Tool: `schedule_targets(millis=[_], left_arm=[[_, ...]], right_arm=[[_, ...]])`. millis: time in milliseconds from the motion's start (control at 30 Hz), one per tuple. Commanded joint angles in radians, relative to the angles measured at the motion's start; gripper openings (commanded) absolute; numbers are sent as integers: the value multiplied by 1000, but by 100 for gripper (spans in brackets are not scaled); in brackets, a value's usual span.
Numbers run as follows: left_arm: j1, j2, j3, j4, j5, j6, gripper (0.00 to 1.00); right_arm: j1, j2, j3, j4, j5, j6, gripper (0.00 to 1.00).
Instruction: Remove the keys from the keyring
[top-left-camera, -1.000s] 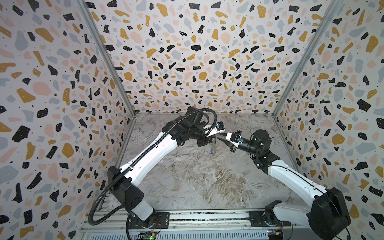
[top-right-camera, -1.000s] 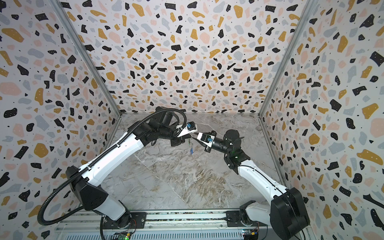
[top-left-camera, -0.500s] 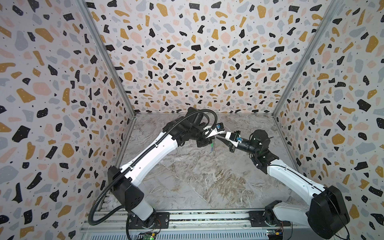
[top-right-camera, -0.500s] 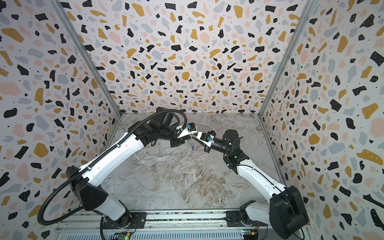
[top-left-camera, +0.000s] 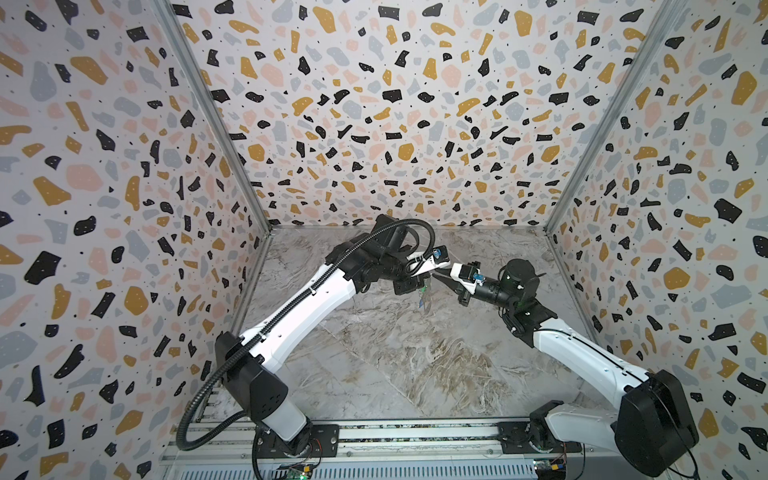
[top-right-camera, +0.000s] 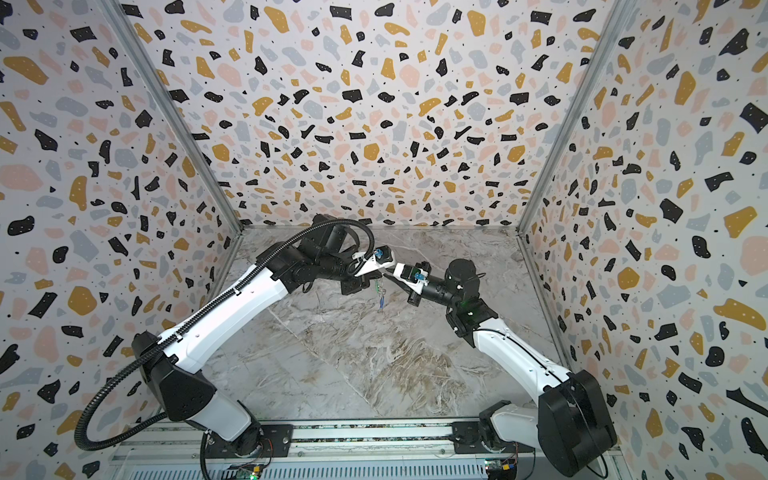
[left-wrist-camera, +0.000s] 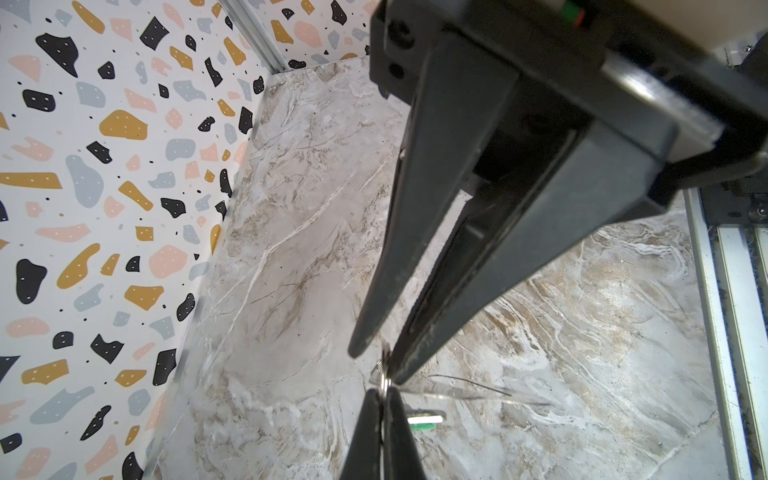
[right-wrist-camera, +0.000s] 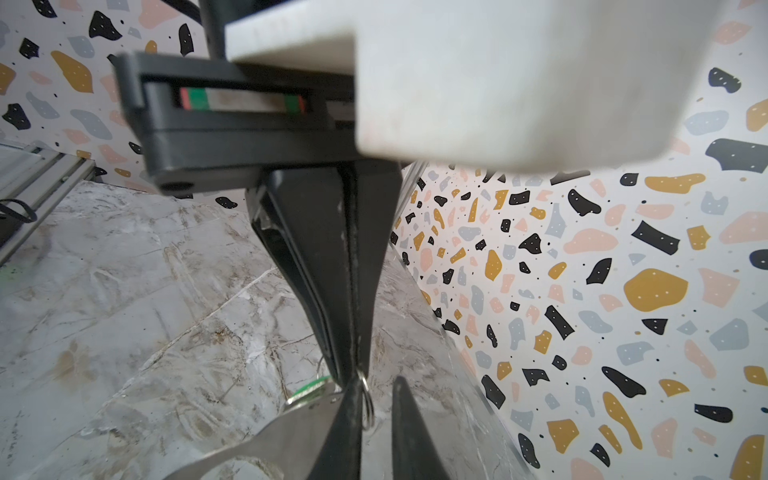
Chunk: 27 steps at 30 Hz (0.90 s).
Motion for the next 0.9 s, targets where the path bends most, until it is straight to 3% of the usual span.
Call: schedule_targets(millis=[0,200,600,667,767,867], left_arm=[[-5,-19,22,11,25,15,0],[-5,-22,20,14,31,19,0],[-5,-15,17,11,35,27,0],[-5,-16,16,23,3,14,18],[7,-36,-13,73,-39,-16,32],[18,-101,-122,232,-30,-80,43]], right_arm=[[-2,2,16,-17,-13,7,15],[-6,9,16,-25,-26,6,16],[-11,10,17,-11,-47,11,0],[-12,9,16,-5,-52,16,0],[-32,6,-11,79,-106,90,0],[-53,7,-57,227,-148,193,0]])
